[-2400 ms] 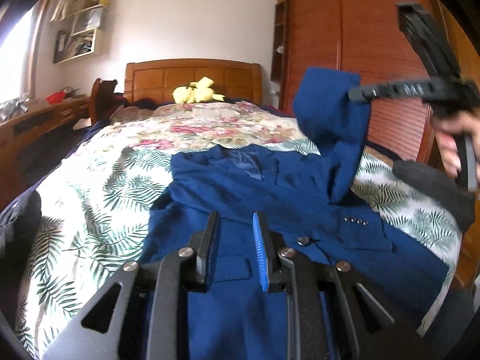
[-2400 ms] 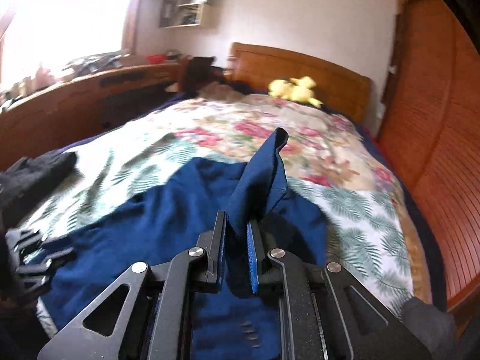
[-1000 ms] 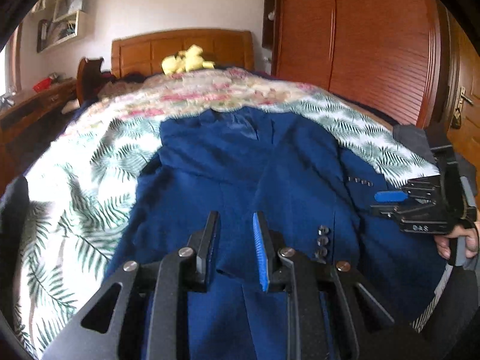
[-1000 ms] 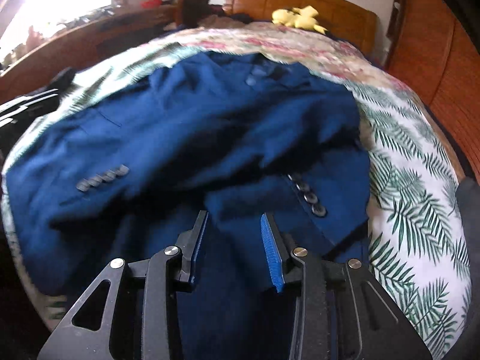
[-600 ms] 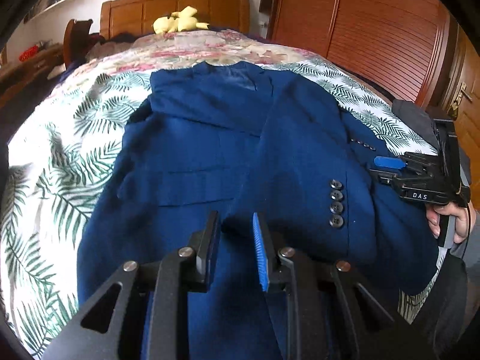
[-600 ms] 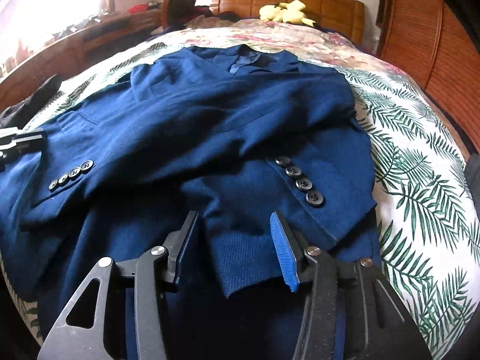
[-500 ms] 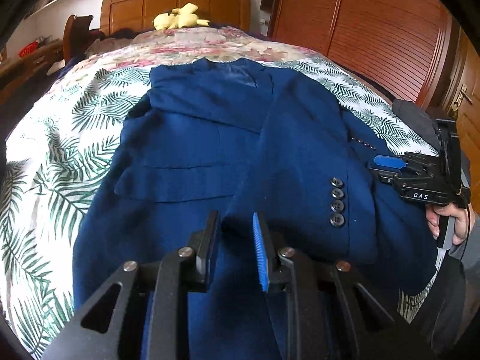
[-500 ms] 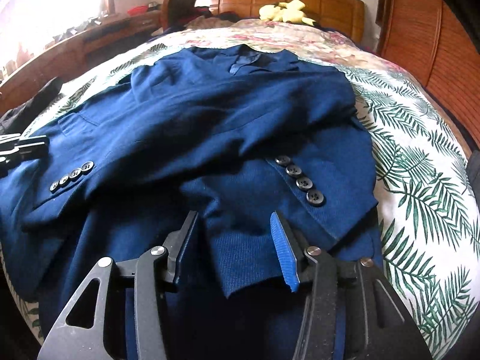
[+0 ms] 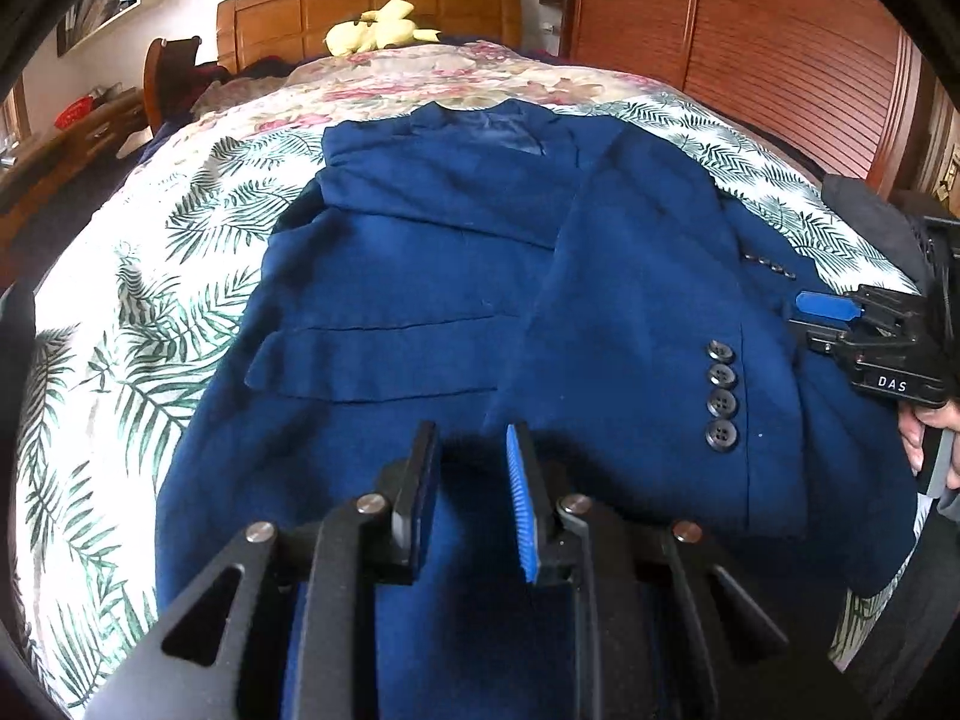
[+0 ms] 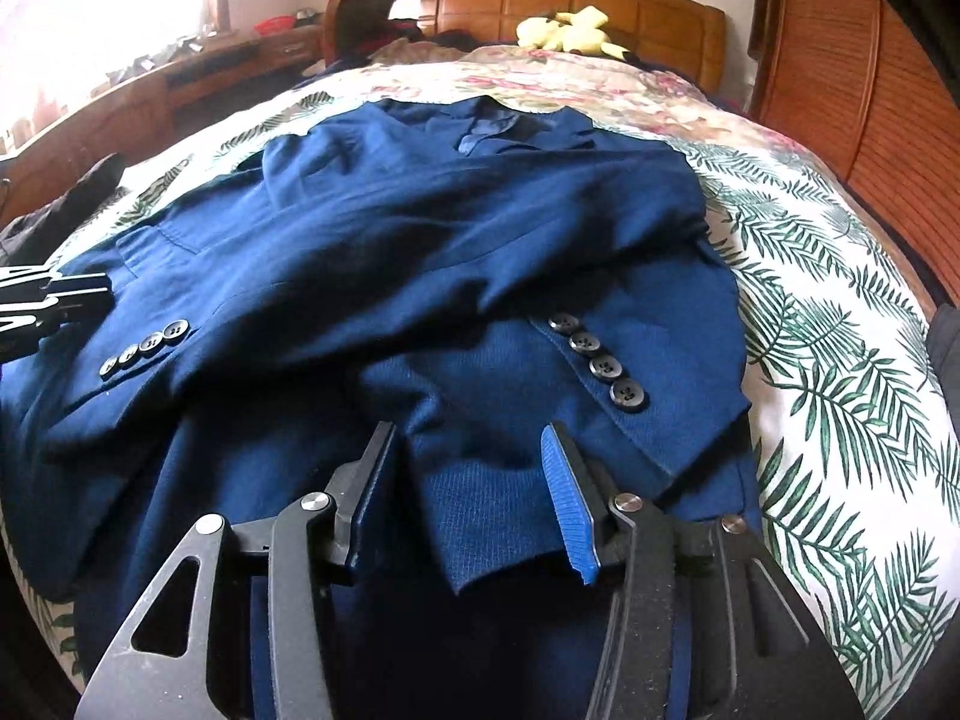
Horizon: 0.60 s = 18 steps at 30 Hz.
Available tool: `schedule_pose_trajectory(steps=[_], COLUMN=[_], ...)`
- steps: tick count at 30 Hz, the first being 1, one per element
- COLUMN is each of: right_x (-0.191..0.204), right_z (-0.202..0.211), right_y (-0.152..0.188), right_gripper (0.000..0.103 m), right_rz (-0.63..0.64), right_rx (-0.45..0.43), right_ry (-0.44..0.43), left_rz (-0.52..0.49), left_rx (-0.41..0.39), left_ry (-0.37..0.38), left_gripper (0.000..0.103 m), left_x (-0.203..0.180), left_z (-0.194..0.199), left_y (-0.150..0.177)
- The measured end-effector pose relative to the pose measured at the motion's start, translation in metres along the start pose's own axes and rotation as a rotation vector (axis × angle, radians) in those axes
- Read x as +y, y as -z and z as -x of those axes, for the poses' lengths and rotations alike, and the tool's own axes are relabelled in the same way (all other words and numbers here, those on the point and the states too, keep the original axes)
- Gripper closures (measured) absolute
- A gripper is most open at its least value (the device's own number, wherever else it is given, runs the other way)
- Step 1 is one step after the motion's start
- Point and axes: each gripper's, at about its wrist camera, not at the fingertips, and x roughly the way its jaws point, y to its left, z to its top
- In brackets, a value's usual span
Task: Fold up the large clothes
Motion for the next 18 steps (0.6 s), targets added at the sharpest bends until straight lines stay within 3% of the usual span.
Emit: schedule_pose_trajectory(steps=[5,8,11,18], right_x=[0.0,-0.001,-0.001,-0.001], right_z=[0.0,0.0,0.0,0.001], right_y=[0.0,0.0,0.0,0.0], right_gripper=[0.054,0.054,0.054,0.054], right_rz=[0.001,0.002,0.001,-0.002], right_rx=[-0.001,-0.001,-0.001,-0.005], right_ry=[0.001,0.001,0.001,-0.005], left_rz=[-0.004,-0.01,-0.044,-0.016], left_rx=[0.016,0.014,-0.028,-0.163], left_ry=[0.044,0.081,0.045,-0.017], left_gripper=[0.083,0.099,0.103,0.103], left_x=[0.001,0.001,-0.007,0.005], left_z=[0.001,0.002,0.012,0.052], left_y=[0.001,0.0,-0.001,-0.027])
